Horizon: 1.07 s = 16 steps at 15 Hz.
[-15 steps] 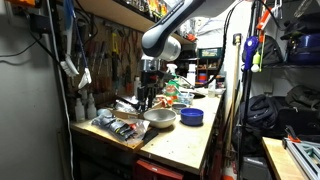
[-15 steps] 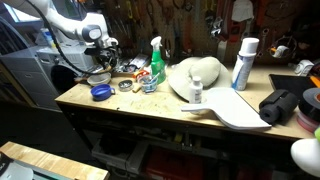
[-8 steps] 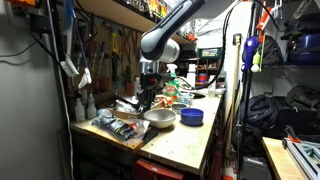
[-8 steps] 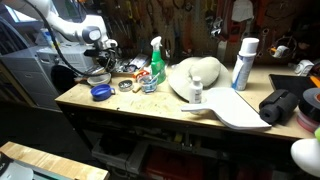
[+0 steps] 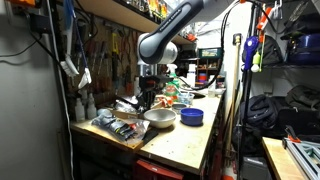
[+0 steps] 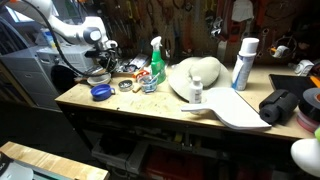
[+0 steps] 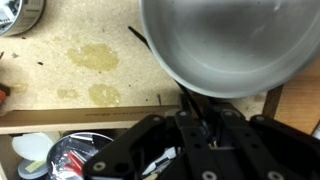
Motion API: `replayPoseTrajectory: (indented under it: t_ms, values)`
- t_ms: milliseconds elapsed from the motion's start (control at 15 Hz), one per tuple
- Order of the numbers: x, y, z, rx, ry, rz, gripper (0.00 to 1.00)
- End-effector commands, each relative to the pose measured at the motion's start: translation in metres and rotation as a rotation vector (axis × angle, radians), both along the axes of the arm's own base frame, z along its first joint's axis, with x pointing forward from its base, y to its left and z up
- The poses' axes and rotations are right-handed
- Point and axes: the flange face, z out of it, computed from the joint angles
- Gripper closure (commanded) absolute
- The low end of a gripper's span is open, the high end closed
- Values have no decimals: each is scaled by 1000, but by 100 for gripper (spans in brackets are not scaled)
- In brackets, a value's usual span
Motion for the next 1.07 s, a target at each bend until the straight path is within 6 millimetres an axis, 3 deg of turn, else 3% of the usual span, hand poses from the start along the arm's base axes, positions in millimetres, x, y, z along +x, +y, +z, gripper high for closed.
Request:
replayPoseTrajectory:
  t_ms: [0,200,667,1000]
  values:
    - [2,2,-3,-16,29,-5,100]
    - [0,-3,5,-11,17,-7,99]
    - [-18,-22,57,-39,-9,35,99]
    - [-28,-14,77,-32,22,100,99]
